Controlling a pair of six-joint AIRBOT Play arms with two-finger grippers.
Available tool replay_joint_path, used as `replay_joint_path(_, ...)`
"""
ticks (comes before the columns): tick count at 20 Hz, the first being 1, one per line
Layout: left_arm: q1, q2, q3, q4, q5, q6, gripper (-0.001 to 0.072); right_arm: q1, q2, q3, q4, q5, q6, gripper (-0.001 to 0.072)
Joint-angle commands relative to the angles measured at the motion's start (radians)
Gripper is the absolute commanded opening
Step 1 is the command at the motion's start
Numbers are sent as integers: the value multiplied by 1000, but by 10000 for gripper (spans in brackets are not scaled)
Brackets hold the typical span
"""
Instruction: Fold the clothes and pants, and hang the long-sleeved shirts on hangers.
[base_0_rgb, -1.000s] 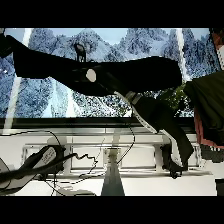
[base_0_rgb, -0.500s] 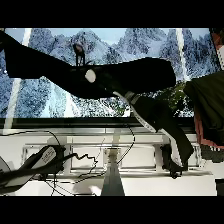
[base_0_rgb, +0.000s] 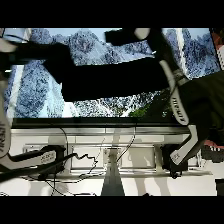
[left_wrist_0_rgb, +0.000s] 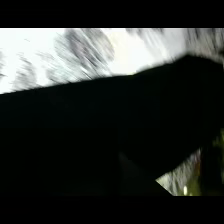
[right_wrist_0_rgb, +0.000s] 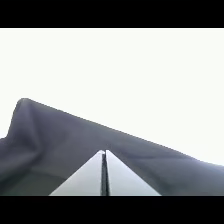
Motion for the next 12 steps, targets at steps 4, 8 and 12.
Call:
replay_joint_path(4, -343, -202, 0, 10, 115, 117, 41, -157, 51, -9, -35, 162, -13, 11)
replay_joint_path(8, -298, -193, 0, 129, 63, 96, 624, -162, 51, -9, -40, 178, -13, 12)
replay_joint_path(12, -98, -130, 0, 338, -68, -4, 456, -162, 51, -9, -41, 180, -20, 12)
